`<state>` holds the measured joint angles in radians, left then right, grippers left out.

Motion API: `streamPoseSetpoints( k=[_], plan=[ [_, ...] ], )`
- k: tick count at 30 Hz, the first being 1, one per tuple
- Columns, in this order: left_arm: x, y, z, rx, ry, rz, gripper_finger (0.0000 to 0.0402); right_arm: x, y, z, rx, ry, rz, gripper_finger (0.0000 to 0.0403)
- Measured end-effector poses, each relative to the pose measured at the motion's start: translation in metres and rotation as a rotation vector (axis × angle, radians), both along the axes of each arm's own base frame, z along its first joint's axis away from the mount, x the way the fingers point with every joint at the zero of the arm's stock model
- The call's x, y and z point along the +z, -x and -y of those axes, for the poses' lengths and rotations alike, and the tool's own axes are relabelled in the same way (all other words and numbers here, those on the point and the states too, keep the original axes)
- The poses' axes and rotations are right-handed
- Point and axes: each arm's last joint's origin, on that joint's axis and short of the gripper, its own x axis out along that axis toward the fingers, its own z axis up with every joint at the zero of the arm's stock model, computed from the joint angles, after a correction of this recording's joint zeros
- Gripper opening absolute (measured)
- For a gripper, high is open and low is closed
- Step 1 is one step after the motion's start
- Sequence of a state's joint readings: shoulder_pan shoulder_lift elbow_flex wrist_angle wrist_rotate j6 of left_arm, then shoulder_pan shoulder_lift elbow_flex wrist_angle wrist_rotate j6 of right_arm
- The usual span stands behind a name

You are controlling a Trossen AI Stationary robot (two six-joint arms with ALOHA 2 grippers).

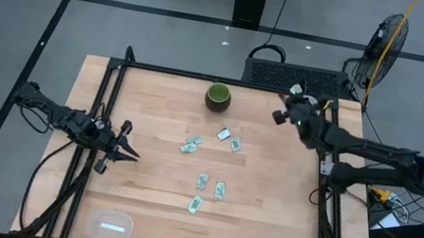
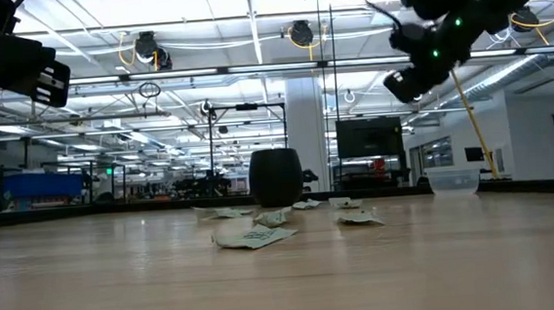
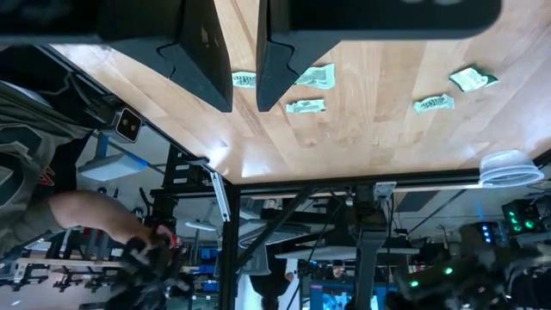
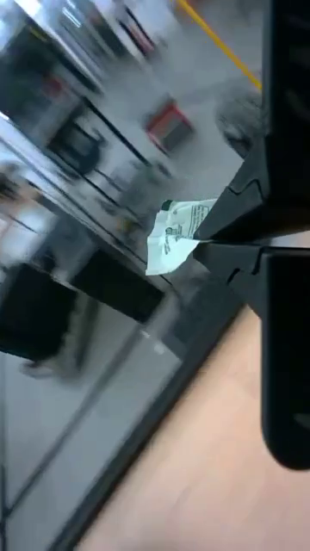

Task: Pick and place items into bin
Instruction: Put the stevia packet into the top transparent bin

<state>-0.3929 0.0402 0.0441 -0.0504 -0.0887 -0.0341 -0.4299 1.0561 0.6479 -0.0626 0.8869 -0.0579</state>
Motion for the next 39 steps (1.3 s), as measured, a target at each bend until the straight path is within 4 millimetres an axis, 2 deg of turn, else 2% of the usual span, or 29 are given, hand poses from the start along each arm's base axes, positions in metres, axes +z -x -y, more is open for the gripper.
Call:
streamPoseSetpoints(
  k=[6, 12, 17, 23, 32, 39],
  plan=[
    [0.000, 0.000, 0.000, 0.000, 0.000, 0.000, 0.0063, -0.013, 0.024, 0.030, -0.123, -0.129, -0.037, 0.0000],
    [0.000, 0.000, 0.000, 0.000, 0.000, 0.000, 0.0063, -0.025, 0.041, 0.042, -0.100, -0.370, 0.073, 0.0000],
    [0.000, 0.000, 0.000, 0.000, 0.000, 0.000, 0.0063, -0.028, 0.050, 0.047, -0.128, -0.415, 0.080, 0.0000],
    [0.000, 0.000, 0.000, 0.000, 0.000, 0.000, 0.0063, -0.035, 0.052, 0.048, -0.107, -0.530, 0.108, 0.0000],
    [0.000, 0.000, 0.000, 0.000, 0.000, 0.000, 0.0063, -0.054, 0.049, 0.059, -0.151, -0.572, 0.032, 0.0000],
    [0.000, 0.000, 0.000, 0.000, 0.000, 0.000, 0.0063, -0.057, 0.048, 0.062, -0.183, -0.539, -0.003, 0.0010]
  ],
)
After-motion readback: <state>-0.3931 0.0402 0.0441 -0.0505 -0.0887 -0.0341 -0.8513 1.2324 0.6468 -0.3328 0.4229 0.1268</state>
